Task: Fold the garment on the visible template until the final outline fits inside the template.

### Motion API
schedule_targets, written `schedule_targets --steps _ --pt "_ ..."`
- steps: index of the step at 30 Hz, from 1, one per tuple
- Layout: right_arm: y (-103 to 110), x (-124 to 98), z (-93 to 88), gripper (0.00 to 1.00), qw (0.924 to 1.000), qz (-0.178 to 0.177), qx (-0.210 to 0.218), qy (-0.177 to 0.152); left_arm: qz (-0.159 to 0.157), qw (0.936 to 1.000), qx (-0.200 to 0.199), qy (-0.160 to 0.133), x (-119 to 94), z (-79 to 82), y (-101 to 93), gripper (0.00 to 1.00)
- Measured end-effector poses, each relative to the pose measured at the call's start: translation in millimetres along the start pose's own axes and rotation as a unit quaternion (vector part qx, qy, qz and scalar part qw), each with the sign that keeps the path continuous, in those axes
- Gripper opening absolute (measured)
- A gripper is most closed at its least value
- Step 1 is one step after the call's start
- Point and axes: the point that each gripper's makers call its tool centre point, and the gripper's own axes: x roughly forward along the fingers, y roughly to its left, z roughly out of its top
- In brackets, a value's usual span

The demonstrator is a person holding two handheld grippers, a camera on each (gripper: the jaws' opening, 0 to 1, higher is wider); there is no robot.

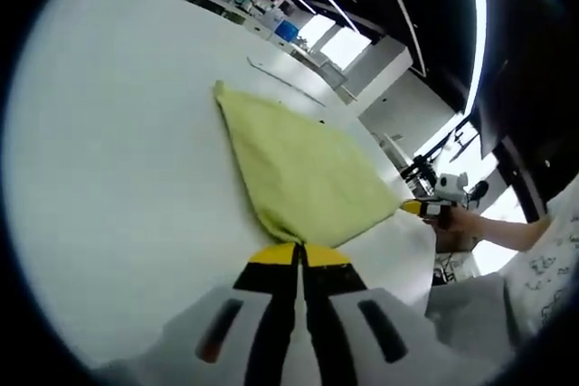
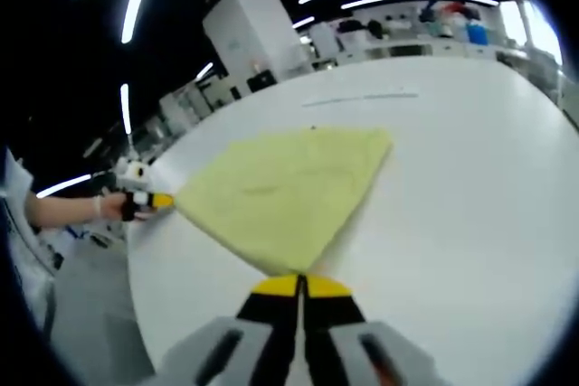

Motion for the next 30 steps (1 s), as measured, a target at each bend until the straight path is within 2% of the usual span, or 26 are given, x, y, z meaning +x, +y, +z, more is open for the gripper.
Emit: schedule_targets --steps 5,9,12,15,24,30 --pt "-2.4 -3.3 1.6 0.00 0.9999 -0.003 -0.010 0.000 0.008 0.9999 -0.010 0.007 -10.8 0.8 6.6 0.00" --pt "-6.7 -5.4 3.9 0.00 1.0000 -0.003 -0.005 -0.003 0.019 0.9998 -0.006 0.000 -21.1 5.1 13.4 0.00" --pt "-8.2 -5.7 5.9 0.00 1.0000 -0.003 -0.007 -0.005 0.014 0.9999 -0.005 -0.001 -23.6 6.1 10.4 0.00" --pt "-7.4 -6.7 8.3 0.00 0.9999 -0.003 -0.009 -0.007 0.014 0.9998 0.009 0.012 -22.0 1.2 8.6 0.00" --pt "-2.0 -11.2 -9.0 0.00 1.0000 0.000 -0.002 0.005 0.014 0.9997 0.005 0.021 -27.4 -10.9 6.7 0.00" --pt "3.8 -16.5 -22.0 0.00 0.9997 0.010 0.023 0.004 0.015 0.9997 -0.001 0.022 -33.0 -19.7 5.1 0.00"
